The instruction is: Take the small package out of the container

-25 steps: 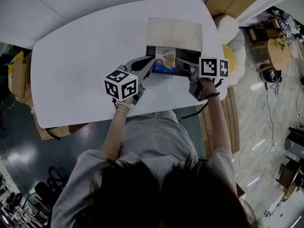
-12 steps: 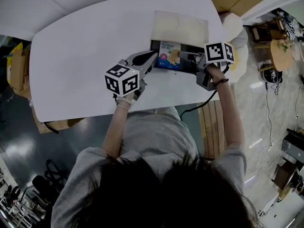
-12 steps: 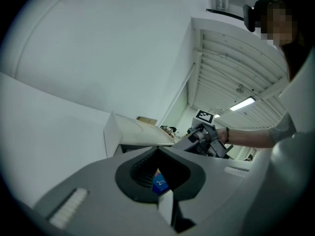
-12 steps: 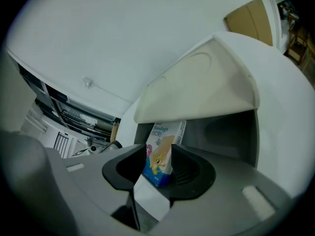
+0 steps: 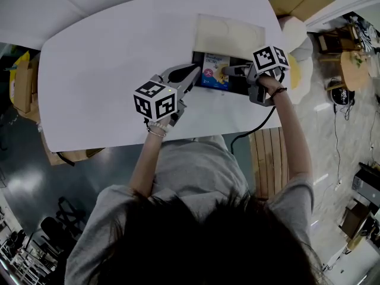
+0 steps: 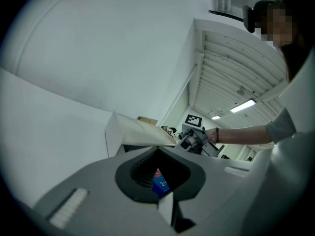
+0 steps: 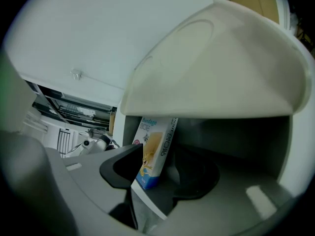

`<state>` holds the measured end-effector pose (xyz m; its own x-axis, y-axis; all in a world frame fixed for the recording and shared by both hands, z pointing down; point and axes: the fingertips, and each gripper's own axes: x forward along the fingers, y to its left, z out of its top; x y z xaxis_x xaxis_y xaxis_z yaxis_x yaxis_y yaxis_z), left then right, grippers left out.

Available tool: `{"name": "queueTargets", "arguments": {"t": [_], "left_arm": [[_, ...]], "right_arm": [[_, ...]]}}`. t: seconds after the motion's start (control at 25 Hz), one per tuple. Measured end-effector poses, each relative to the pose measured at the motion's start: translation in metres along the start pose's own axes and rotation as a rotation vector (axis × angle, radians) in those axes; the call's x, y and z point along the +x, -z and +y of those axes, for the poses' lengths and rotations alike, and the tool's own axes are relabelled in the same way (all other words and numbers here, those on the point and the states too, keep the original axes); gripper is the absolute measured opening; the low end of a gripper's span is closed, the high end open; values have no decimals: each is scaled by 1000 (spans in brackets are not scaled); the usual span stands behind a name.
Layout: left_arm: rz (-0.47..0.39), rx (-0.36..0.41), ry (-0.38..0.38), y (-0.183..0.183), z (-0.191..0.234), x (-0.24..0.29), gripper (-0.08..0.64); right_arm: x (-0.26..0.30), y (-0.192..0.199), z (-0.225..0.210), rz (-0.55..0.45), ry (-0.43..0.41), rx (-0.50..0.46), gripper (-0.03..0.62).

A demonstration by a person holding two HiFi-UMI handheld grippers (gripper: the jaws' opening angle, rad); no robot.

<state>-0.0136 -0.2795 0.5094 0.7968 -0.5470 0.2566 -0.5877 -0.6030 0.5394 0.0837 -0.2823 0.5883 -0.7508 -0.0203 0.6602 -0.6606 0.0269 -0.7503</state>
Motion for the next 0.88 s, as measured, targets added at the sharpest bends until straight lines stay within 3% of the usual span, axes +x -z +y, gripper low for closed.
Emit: {"name": "queueTargets", "arguments": {"t": [0.28,0.48,0.88], "left_arm": [[-12,-7,-13,-4,6,-1,-8],[-15,-15,-17,-5,7,0,-8],[-7,-8,-12,-3,5,3,-8]], "right_arm": [[8,3,5,28,-90,48,213],[2,3,6,35,-161,98,146],[-4,4,11,40,-213,136,129]]}}
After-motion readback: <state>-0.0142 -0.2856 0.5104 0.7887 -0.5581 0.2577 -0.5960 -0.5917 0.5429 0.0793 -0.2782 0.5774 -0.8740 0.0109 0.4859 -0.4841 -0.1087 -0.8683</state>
